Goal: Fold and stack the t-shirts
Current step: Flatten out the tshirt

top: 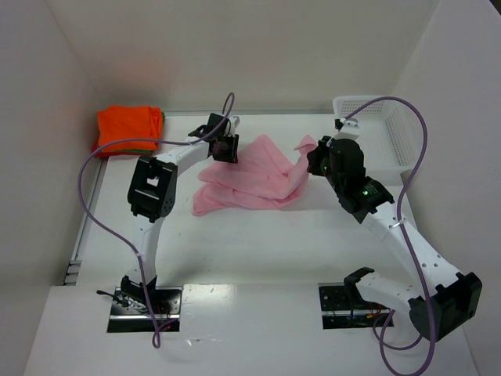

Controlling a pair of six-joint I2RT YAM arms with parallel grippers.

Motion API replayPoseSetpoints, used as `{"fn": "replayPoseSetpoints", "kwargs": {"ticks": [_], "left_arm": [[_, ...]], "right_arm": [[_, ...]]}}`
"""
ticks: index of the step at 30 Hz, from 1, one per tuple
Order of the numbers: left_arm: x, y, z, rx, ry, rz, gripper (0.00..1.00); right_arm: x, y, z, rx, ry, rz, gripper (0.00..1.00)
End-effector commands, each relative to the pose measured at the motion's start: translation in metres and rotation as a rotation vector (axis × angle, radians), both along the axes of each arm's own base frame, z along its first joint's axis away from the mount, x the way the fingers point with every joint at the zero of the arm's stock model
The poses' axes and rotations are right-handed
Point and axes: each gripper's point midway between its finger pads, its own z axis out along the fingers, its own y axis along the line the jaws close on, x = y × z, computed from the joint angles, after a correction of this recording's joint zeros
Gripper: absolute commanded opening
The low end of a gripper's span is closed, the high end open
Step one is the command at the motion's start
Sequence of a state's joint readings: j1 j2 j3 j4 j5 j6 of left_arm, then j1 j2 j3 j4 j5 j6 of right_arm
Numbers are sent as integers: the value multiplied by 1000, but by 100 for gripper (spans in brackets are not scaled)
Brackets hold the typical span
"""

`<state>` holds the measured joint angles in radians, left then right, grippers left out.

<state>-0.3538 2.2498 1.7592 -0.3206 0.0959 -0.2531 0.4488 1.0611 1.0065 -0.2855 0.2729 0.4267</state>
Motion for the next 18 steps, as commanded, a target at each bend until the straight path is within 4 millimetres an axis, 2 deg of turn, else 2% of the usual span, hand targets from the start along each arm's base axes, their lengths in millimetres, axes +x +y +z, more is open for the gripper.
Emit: {"fn": "replayPoseSetpoints", "kwargs": {"ticks": [1, 2, 3, 4, 5, 6, 7, 8, 9, 10, 11, 12, 13, 14, 15, 16, 17, 18], "left_arm": [[23, -2, 24, -36, -74, 45, 44], [23, -2, 24, -36, -74, 45, 38], [22, 0, 23, -31, -65, 59, 21], [23, 2, 28, -26, -77, 67, 13], [25, 3, 43, -34, -102, 81, 3], [27, 6, 52, -26, -124, 96, 0], [30, 13, 63, -32, -141, 110, 0], [36, 22, 86, -49, -188, 140, 0], [39, 29, 97, -47, -210, 158, 0], [44, 44, 124, -73, -260, 194, 0], [47, 49, 139, -114, -283, 212, 0], [49, 56, 156, -137, -306, 226, 0], [52, 66, 172, -158, -331, 244, 0], [52, 87, 200, -167, -378, 279, 0], [52, 96, 220, -185, -412, 300, 0], [45, 106, 256, -204, -480, 312, 0], [42, 121, 277, -202, -525, 327, 0], [38, 129, 296, -210, -562, 337, 0]], "right_arm": [[-1, -6, 12, 20, -36, -22, 0], [-1, -6, 12, 20, -36, -22, 0], [-1, -6, 12, 20, -36, -22, 0], [0, -10, 12, 14, -40, -44, 0], [0, -11, 12, 10, -41, -54, 0], [5, -15, 19, 12, -52, -74, 0], [9, -22, 22, 12, -57, -99, 0], [13, -25, 26, 13, -62, -112, 0], [17, -29, 33, 2, -69, -120, 0], [21, -40, 39, -2, -82, -148, 0], [27, -44, 55, -4, -125, -159, 0], [29, -48, 65, 8, -148, -164, 0], [35, -59, 69, -6, -154, -195, 0], [38, -63, 90, 5, -199, -197, 0], [41, -68, 101, -8, -219, -207, 0], [48, -77, 105, -20, -222, -229, 0], [50, -79, 127, -15, -271, -240, 0], [52, -85, 136, -22, -288, -254, 0]]}}
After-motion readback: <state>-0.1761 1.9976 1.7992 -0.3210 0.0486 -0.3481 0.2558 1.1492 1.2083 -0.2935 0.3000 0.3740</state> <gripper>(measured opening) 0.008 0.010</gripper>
